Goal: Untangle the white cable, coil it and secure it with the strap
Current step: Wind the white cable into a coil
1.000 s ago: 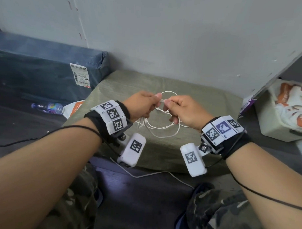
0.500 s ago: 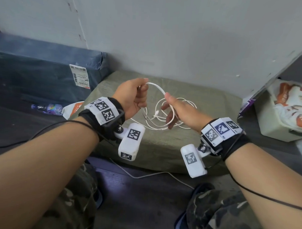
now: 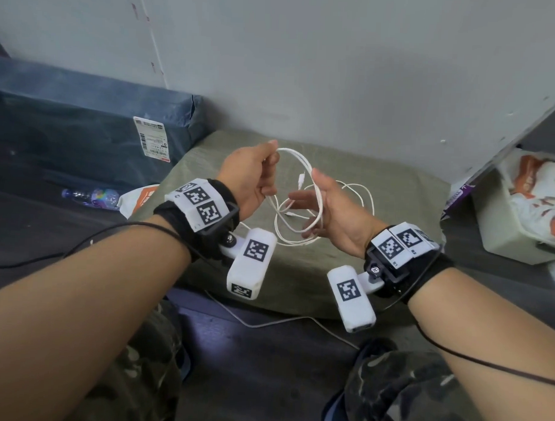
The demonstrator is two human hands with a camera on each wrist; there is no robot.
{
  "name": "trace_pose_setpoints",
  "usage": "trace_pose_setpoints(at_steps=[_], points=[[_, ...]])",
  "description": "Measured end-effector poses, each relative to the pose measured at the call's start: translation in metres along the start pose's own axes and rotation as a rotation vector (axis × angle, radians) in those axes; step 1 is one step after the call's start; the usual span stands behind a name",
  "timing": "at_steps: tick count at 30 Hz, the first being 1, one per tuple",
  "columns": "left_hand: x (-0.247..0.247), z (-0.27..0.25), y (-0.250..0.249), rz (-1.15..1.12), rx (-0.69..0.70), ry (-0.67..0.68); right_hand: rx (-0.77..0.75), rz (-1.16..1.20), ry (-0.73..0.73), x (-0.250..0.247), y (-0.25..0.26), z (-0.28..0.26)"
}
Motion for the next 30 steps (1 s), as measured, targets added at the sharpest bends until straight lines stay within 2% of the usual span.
trace_pose_setpoints(at_steps=[8,13,16,20,24,27,30], points=[[-0.007,0.009,0.009,0.167,0.006,-0.214,-0.185,0.107,-0.204,-0.006,0.005,0.004],[-0.006,0.009,0.012,0.217,-0.032,-0.257,-0.195,-0.02,-0.194,-0.01,0.002,0.005],[-0.006,0.009,0.014,0.285,-0.065,-0.27,-0.141,0.071,-0.182,-0.01,0.002,0.005],[-0.005,0.006,0.014,0.346,-0.105,-0.241,-0.116,0.176,-0.117,-0.006,0.004,0.0],[-0.001,0.0,0.013,0.335,-0.216,-0.086,-0.118,0.251,-0.139,-0.003,0.006,0.001],[-0.002,-0.003,0.013,0.345,-0.268,-0.023,-0.159,0.116,-0.195,-0.001,0.006,0.002],[-0.005,-0.003,0.011,0.408,-0.257,0.0,-0.202,-0.061,-0.215,-0.002,0.008,0.003]])
Point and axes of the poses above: each hand's wrist, its own z-axis towards the middle knuckle, its own x-axis out of the palm, y = z × x, the point moved 1 cm from there along z, towards the middle knuckle, and after that the axes turned 7 degrees about -y, right-handed, at the moved point
